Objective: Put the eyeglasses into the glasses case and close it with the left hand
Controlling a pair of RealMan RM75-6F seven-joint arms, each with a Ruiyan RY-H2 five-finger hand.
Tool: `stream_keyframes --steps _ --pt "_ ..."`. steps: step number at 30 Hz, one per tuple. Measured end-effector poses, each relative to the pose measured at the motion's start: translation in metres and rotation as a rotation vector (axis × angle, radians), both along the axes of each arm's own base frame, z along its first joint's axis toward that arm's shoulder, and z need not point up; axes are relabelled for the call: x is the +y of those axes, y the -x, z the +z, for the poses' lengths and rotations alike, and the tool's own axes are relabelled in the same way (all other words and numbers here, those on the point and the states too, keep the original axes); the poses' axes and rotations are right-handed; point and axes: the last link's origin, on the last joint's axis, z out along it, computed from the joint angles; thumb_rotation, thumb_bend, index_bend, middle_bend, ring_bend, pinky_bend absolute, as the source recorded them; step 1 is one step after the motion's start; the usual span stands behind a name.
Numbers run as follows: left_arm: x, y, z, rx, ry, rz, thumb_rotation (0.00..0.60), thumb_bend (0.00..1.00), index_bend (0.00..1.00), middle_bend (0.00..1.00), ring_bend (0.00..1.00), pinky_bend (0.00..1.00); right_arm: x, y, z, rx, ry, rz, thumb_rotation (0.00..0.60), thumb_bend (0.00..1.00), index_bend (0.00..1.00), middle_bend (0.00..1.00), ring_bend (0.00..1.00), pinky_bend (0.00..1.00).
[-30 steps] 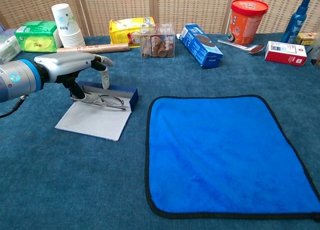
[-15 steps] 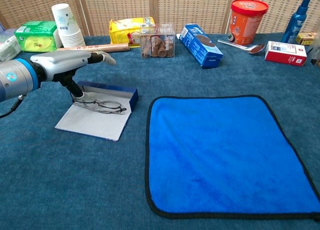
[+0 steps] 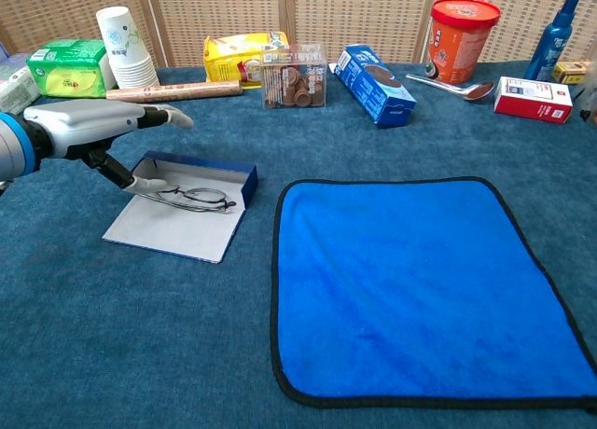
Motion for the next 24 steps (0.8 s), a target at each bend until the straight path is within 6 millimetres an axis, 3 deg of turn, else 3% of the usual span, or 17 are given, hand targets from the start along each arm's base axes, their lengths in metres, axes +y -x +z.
stream_keyframes --steps 24 --pt "0.009 -0.009 -0.025 0.102 -0.020 -0.078 0.386 0.27 0.00 0.00 0.00 0.00 0.003 0.005 0.001 -0.012 0.009 -0.008 0.453 0.34 0.11 0.13 0.00 0.09"
